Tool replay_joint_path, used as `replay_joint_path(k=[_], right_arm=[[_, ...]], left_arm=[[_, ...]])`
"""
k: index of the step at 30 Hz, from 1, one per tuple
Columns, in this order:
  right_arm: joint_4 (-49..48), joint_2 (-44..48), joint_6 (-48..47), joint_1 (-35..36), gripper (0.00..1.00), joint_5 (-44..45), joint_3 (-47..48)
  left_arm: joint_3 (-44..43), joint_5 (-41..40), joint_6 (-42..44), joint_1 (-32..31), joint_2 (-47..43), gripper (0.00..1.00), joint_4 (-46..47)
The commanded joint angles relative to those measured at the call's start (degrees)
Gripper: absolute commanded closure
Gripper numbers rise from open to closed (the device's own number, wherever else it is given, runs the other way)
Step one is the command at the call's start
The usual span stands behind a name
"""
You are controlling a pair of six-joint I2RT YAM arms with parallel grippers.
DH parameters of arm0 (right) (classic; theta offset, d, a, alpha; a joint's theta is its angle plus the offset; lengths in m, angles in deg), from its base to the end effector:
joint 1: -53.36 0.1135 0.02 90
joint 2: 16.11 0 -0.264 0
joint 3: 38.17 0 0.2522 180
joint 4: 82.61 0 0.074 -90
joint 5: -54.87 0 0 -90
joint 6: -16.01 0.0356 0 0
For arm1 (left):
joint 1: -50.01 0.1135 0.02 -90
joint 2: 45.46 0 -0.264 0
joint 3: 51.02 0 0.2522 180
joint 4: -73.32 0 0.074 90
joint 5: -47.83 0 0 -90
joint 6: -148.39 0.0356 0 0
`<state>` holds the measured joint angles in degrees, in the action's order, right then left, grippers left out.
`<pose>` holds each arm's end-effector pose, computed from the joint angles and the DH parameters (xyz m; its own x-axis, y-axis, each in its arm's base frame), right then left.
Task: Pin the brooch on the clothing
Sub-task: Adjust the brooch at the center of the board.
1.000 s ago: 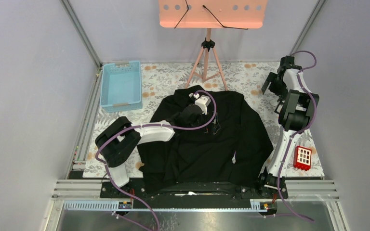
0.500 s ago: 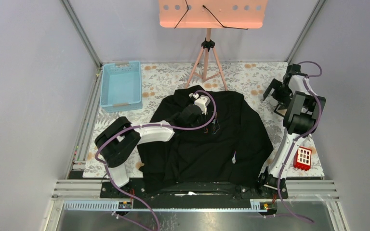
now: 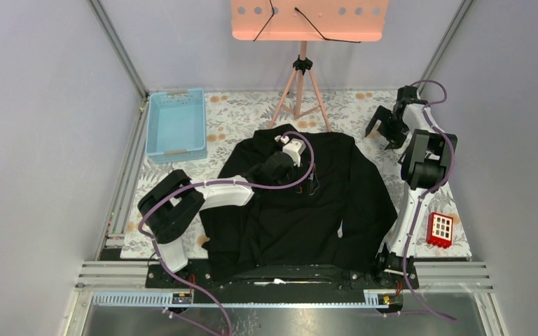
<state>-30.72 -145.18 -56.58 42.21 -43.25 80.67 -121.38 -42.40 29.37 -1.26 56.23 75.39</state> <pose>0.4775 -0.0890 0.1771 -0.7896 0.4575 -0.4088 0.3803 0.8878 0.2590 0.2407 -0.2999 0.1873 -0.6448 0.0286 -0.7638 0.5319 0.7345 -0.4215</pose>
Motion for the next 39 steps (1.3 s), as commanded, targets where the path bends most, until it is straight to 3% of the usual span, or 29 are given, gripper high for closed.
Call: replay_joint_path(k=[1, 4, 24, 39], right_arm=[[1.64, -1.09, 2.34, -0.62, 0.0, 4.14, 1.9], [2.71, -0.94, 2.92, -0.85, 0.0, 7.81, 3.04], [6.47, -5.81, 6.53, -2.09, 0.0, 7.85, 9.79], [1.68, 0.14, 6.22, -2.29, 0.0, 6.84, 4.66]], left_arm=[[0.34, -1.26, 0.01, 0.3, -1.93, 0.03, 1.3], [0.41, -1.26, 0.12, 0.29, -1.93, 0.03, 1.21], [1.7, -1.26, 0.54, 0.9, -2.44, 0.03, 1.81], [1.94, -0.51, 0.23, 1.31, -1.98, 0.03, 2.6]])
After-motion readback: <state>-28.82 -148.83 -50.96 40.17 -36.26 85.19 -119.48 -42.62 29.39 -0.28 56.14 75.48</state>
